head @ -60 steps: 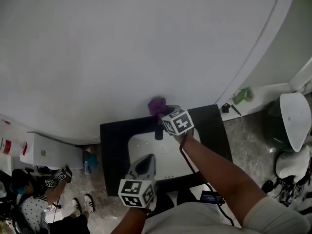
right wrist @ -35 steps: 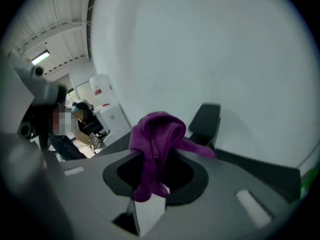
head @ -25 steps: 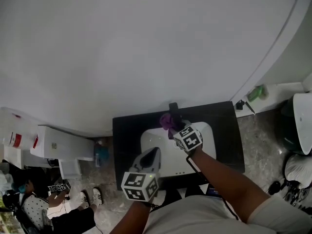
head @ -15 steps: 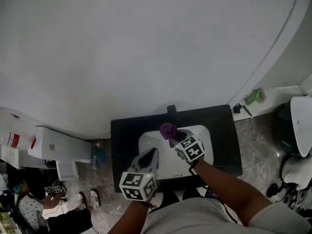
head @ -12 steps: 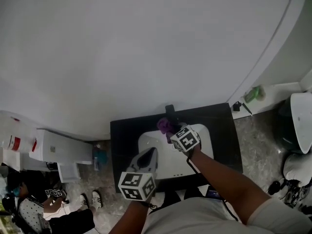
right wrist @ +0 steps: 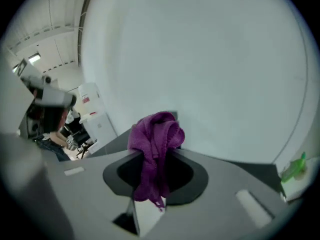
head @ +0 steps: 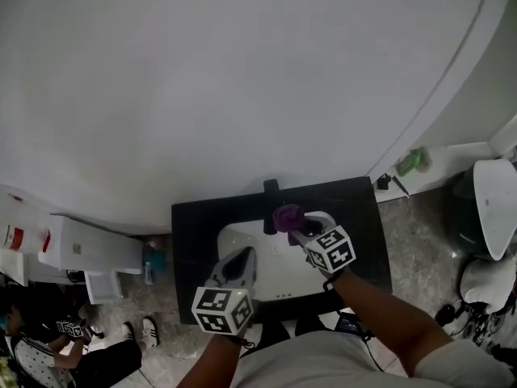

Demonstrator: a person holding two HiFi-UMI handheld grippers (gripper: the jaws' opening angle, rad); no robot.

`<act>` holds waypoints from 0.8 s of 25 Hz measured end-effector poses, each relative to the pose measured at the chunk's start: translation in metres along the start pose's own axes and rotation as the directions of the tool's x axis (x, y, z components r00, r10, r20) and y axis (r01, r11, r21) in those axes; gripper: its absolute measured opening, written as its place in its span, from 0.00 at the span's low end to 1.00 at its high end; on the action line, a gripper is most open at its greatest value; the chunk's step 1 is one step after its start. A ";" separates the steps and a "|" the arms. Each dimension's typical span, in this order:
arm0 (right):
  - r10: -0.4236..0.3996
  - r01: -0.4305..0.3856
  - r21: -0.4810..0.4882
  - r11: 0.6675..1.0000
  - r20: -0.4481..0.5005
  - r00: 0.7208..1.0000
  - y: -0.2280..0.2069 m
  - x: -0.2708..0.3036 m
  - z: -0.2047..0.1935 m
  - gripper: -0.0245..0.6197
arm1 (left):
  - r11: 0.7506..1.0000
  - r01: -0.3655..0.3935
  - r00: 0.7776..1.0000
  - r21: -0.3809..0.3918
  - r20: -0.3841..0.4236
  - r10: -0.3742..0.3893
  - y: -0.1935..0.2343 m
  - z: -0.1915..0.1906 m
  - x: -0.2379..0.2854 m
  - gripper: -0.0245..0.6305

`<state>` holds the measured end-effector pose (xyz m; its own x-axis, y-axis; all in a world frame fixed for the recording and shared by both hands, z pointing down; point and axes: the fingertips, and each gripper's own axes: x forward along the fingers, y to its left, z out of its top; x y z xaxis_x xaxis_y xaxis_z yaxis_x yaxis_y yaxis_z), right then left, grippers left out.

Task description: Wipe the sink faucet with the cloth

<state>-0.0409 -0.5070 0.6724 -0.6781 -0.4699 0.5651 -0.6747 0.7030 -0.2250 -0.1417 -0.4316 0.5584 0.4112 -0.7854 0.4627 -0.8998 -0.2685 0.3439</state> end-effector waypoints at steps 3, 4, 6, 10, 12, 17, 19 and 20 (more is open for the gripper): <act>-0.032 0.034 -0.016 0.999 0.104 0.994 -0.037 0.003 0.065 0.19 | 1.000 -0.003 1.000 0.000 0.000 0.003 -0.002 -0.001 0.003 0.05; -0.030 0.032 -0.015 0.999 0.106 0.994 -0.045 0.011 0.077 0.19 | 1.000 -0.008 1.000 0.003 0.000 0.008 -0.002 -0.001 0.003 0.05; -0.017 0.019 -0.019 1.000 0.067 0.998 -0.053 0.032 0.080 0.19 | 1.000 -0.019 1.000 0.001 -0.007 0.019 -0.001 -0.004 0.001 0.05; 0.023 -0.025 -0.056 0.998 -0.046 0.999 -0.053 0.079 0.043 0.18 | 0.999 -0.039 0.999 -0.003 -0.025 0.039 0.007 -0.006 0.003 0.05; 0.022 -0.026 -0.049 0.998 -0.089 0.996 -0.059 0.098 0.021 0.18 | 0.999 -0.049 0.998 0.007 -0.031 0.049 0.014 -0.006 0.003 0.05; 0.000 -0.017 -0.072 0.997 -0.237 0.971 -0.081 0.148 -0.040 0.18 | 0.997 -0.081 0.995 -0.003 -0.054 0.080 0.037 -0.020 0.006 0.05; -0.004 -0.020 -0.089 0.996 -0.263 0.965 -0.086 0.159 -0.055 0.18 | 0.996 -0.084 0.995 -0.007 -0.062 0.084 0.041 -0.026 0.007 0.05; -0.005 -0.020 -0.094 0.995 -0.266 0.964 -0.089 0.161 -0.058 0.18 | 0.997 -0.083 0.994 -0.008 -0.067 0.082 0.040 -0.029 0.008 0.05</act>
<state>-0.0731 -0.6138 0.8292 -0.5723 -0.3145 0.7573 -0.6301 0.7597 -0.1606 -0.1698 -0.4322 0.5994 0.3448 -0.7654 0.5434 -0.9296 -0.1980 0.3110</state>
